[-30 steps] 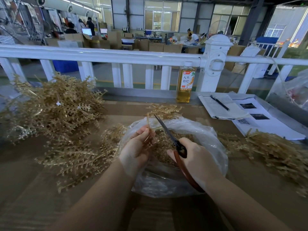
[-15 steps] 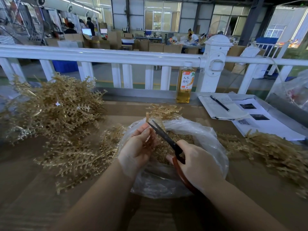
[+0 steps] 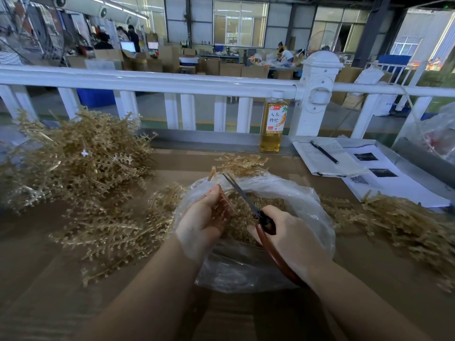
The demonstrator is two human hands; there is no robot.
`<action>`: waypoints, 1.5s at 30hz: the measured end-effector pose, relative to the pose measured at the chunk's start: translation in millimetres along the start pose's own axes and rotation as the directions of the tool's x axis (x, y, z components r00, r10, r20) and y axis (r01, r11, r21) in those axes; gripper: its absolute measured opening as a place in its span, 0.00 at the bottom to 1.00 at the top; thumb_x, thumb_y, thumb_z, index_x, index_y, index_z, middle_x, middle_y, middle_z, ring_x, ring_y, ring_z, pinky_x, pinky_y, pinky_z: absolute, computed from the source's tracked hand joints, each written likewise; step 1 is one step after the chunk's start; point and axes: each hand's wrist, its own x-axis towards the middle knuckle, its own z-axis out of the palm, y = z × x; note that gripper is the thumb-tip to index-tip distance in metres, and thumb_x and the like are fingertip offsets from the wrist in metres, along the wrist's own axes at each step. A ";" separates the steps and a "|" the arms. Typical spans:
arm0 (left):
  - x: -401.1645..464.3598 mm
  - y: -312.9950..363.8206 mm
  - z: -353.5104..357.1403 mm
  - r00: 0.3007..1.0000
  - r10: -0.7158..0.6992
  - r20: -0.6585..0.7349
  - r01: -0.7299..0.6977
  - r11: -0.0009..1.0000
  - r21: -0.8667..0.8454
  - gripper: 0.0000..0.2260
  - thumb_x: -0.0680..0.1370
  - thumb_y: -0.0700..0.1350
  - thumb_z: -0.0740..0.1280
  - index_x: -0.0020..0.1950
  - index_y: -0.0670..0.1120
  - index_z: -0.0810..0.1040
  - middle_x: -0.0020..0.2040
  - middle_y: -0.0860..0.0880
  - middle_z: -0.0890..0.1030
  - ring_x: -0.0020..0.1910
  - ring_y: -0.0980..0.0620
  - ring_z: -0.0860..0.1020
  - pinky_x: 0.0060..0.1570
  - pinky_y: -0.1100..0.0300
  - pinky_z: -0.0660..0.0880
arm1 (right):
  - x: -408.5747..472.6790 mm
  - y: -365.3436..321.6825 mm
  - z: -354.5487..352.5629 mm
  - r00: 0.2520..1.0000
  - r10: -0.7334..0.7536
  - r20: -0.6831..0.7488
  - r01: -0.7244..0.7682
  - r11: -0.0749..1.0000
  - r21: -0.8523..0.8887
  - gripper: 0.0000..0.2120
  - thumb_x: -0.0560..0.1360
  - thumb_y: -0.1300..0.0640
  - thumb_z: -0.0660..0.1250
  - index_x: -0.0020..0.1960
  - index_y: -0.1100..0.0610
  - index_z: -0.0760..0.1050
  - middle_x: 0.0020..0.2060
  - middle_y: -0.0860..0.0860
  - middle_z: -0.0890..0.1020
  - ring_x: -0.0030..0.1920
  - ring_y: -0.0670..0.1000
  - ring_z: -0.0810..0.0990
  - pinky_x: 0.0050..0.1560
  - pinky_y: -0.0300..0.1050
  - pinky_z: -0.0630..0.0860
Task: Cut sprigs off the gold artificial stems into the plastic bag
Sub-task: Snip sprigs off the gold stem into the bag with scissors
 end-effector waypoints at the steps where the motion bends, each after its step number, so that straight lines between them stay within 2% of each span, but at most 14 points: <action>1: -1.2 -0.1 1.7 1.000 -0.019 0.014 0.019 1.000 0.002 0.09 0.78 0.44 0.65 0.39 0.42 0.76 0.28 0.48 0.79 0.27 0.52 0.78 0.30 0.60 0.77 | -0.7 -1.5 -0.3 1.000 -0.016 -0.012 0.016 1.000 0.013 0.08 0.76 0.44 0.66 0.45 0.47 0.71 0.32 0.45 0.77 0.36 0.44 0.77 0.37 0.39 0.70; 4: -4.1 -0.8 6.7 0.995 -0.063 0.075 0.064 0.998 -0.019 0.12 0.80 0.45 0.63 0.38 0.41 0.77 0.27 0.48 0.79 0.25 0.52 0.79 0.28 0.62 0.77 | -3.2 -7.5 -0.4 0.996 -0.080 -0.051 0.078 0.996 -0.039 0.07 0.78 0.45 0.64 0.49 0.48 0.71 0.34 0.44 0.77 0.37 0.44 0.77 0.35 0.36 0.68; 8: -0.3 -3.9 4.5 0.994 -0.018 0.112 0.018 1.000 0.000 0.08 0.80 0.43 0.62 0.44 0.43 0.76 0.35 0.48 0.77 0.33 0.52 0.76 0.39 0.60 0.74 | -3.1 -9.0 0.5 0.995 -0.083 -0.062 0.078 0.994 -0.081 0.06 0.79 0.47 0.63 0.53 0.49 0.71 0.37 0.44 0.78 0.39 0.46 0.77 0.36 0.36 0.69; 11: 3.8 -8.1 0.5 0.986 0.078 0.144 -0.088 0.994 0.062 0.09 0.80 0.39 0.60 0.41 0.44 0.75 0.32 0.48 0.73 0.27 0.55 0.73 0.29 0.64 0.73 | -0.8 -5.5 0.2 0.995 -0.020 -0.096 0.021 1.000 0.008 0.05 0.78 0.51 0.65 0.53 0.50 0.73 0.35 0.43 0.76 0.38 0.45 0.76 0.35 0.32 0.68; 15: 3.5 -9.4 -1.6 0.986 0.086 0.142 -0.101 0.989 0.108 0.08 0.80 0.36 0.60 0.44 0.43 0.77 0.32 0.47 0.75 0.29 0.53 0.74 0.26 0.65 0.75 | 1.2 -5.0 0.1 0.991 -0.008 -0.137 0.015 0.999 0.047 0.07 0.77 0.50 0.66 0.54 0.50 0.74 0.40 0.46 0.81 0.42 0.48 0.79 0.44 0.44 0.77; 18: 1.6 -11.1 -0.5 0.986 0.038 0.161 -0.058 0.991 0.123 0.10 0.80 0.35 0.58 0.43 0.42 0.76 0.34 0.46 0.74 0.32 0.51 0.73 0.29 0.61 0.75 | 1.7 -6.6 0.4 0.987 -0.006 -0.163 0.016 0.998 0.058 0.08 0.77 0.50 0.65 0.55 0.50 0.75 0.41 0.46 0.81 0.43 0.48 0.79 0.45 0.45 0.77; 21: -2.3 -8.0 -0.5 0.981 -0.004 0.196 -0.009 0.998 0.065 0.11 0.73 0.34 0.56 0.45 0.40 0.78 0.33 0.47 0.74 0.31 0.50 0.72 0.34 0.58 0.72 | 1.8 -7.2 0.6 0.989 -0.015 -0.149 0.018 1.000 0.019 0.11 0.78 0.49 0.63 0.58 0.50 0.74 0.43 0.47 0.82 0.44 0.49 0.80 0.47 0.46 0.77; 25: -5.1 -6.2 0.7 0.972 0.021 0.234 -0.053 0.990 0.132 0.08 0.69 0.38 0.62 0.45 0.40 0.77 0.33 0.48 0.73 0.31 0.51 0.72 0.35 0.59 0.72 | 2.0 -5.9 0.4 0.994 -0.003 -0.113 0.003 1.000 -0.003 0.12 0.78 0.48 0.62 0.60 0.50 0.75 0.45 0.47 0.83 0.46 0.50 0.80 0.48 0.48 0.77; 30: 2.8 -13.9 1.6 0.988 0.052 0.146 -0.078 0.982 0.173 0.02 0.76 0.38 0.66 0.45 0.42 0.78 0.34 0.47 0.75 0.31 0.52 0.73 0.33 0.60 0.74 | 0.9 -4.3 1.0 0.995 -0.015 -0.098 0.014 1.000 -0.005 0.11 0.78 0.48 0.62 0.59 0.48 0.74 0.45 0.46 0.83 0.46 0.48 0.81 0.47 0.45 0.76; 33: 5.8 -13.7 0.0 0.985 0.032 0.169 -0.050 0.994 0.099 0.03 0.77 0.39 0.65 0.45 0.43 0.78 0.40 0.45 0.77 0.38 0.49 0.75 0.49 0.53 0.74 | 0.1 -2.7 1.6 0.995 -0.055 -0.088 0.053 0.998 -0.024 0.05 0.78 0.47 0.61 0.50 0.47 0.72 0.36 0.43 0.78 0.38 0.45 0.76 0.35 0.34 0.66; 35: 5.3 -12.6 1.1 0.984 0.013 0.176 -0.024 0.998 0.060 0.04 0.78 0.40 0.64 0.46 0.44 0.77 0.42 0.45 0.78 0.42 0.48 0.76 0.59 0.49 0.72 | -0.6 -2.5 1.6 0.994 -0.081 -0.070 0.078 0.996 -0.040 0.05 0.78 0.48 0.61 0.50 0.47 0.71 0.37 0.43 0.77 0.38 0.44 0.76 0.35 0.33 0.65; 36: 5.1 -12.2 1.8 0.984 0.011 0.179 -0.019 0.999 0.042 0.04 0.79 0.40 0.63 0.46 0.44 0.77 0.42 0.46 0.79 0.41 0.49 0.77 0.59 0.50 0.74 | -0.9 -2.0 1.6 0.994 -0.093 -0.060 0.089 0.994 -0.055 0.06 0.78 0.48 0.60 0.52 0.48 0.72 0.38 0.44 0.79 0.39 0.45 0.76 0.36 0.35 0.66; 40: 2.4 -9.4 5.5 0.989 -0.016 0.149 0.025 0.998 -0.058 0.09 0.79 0.40 0.62 0.42 0.44 0.79 0.30 0.49 0.80 0.28 0.54 0.79 0.34 0.62 0.78 | -0.1 0.2 2.5 0.993 -0.119 -0.025 0.116 0.988 -0.098 0.06 0.79 0.52 0.60 0.55 0.50 0.71 0.43 0.48 0.79 0.46 0.49 0.77 0.41 0.39 0.67; 45: 3.0 -7.4 4.4 0.993 -0.047 0.113 0.057 0.995 -0.083 0.08 0.78 0.40 0.62 0.42 0.45 0.79 0.26 0.52 0.77 0.25 0.57 0.73 0.32 0.65 0.74 | 0.2 0.2 4.9 0.992 -0.122 0.003 0.122 0.986 -0.118 0.04 0.78 0.53 0.59 0.53 0.50 0.67 0.44 0.49 0.77 0.48 0.50 0.74 0.43 0.42 0.66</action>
